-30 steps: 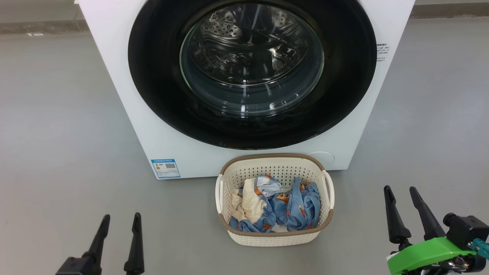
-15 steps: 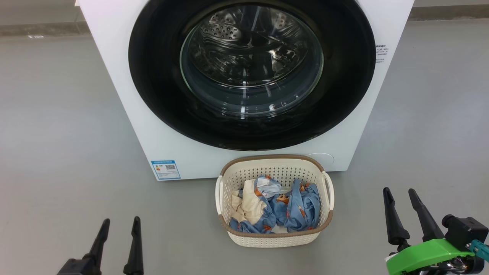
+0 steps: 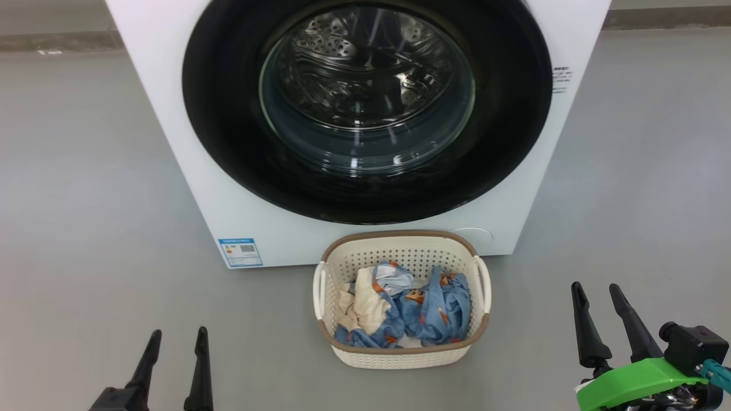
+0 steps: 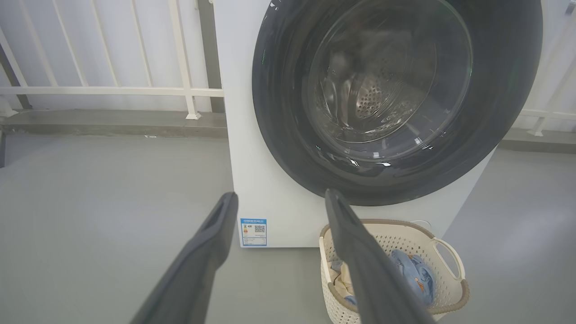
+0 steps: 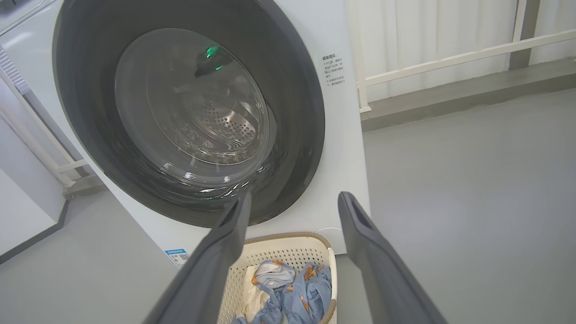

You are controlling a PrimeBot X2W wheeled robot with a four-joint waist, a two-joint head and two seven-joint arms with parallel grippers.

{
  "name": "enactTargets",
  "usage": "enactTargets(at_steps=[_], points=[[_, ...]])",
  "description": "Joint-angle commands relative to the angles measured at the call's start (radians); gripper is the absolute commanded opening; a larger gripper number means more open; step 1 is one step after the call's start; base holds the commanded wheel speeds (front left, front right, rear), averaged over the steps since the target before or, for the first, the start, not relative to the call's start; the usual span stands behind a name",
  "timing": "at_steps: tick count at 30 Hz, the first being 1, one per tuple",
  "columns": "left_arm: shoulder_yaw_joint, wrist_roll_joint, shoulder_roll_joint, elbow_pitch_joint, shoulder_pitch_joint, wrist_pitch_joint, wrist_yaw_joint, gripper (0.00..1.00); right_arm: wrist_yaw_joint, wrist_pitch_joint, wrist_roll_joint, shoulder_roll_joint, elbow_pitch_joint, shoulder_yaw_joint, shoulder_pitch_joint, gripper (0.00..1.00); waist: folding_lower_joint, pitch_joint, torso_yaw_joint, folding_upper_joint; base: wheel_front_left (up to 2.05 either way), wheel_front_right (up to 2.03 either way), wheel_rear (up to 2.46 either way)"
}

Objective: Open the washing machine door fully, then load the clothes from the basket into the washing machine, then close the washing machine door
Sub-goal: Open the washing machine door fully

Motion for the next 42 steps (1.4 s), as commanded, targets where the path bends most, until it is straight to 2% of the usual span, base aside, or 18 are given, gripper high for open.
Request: enactTargets(at_steps=[1,18,25,42], points=[[0.033,0.018,0.008,-0.017,-0.050,-0.011,0.003,1.00,0.006,-0.012,-0.011,-0.019,-0.018,0.017,-0.010,1.00,0.0000,0.003,-0.001,0.0000,0.98,0.98,-1.96],[0.034,0.026,0.003,-0.021,-0.061,-0.011,0.002,1.00,0.006,-0.012,-0.050,-0.028,-0.010,0.016,-0.023,1.00,0.0000,0.022,-0.007,0.0000,1.20,1.20,-2.41],[0.030,-0.026,0.002,-0.039,-0.064,-0.011,0.001,1.00,0.006,-0.012,-0.057,-0.028,-0.011,0.014,-0.024,1.00,0.0000,0.026,-0.008,0.0000,1.03,1.03,-2.06],[0.011,-0.047,0.001,-0.041,-0.061,-0.011,0.000,1.00,0.006,-0.012,-0.055,-0.030,-0.004,0.019,-0.039,1.00,0.0000,0.032,0.004,0.0000,0.21,0.21,-0.43]])
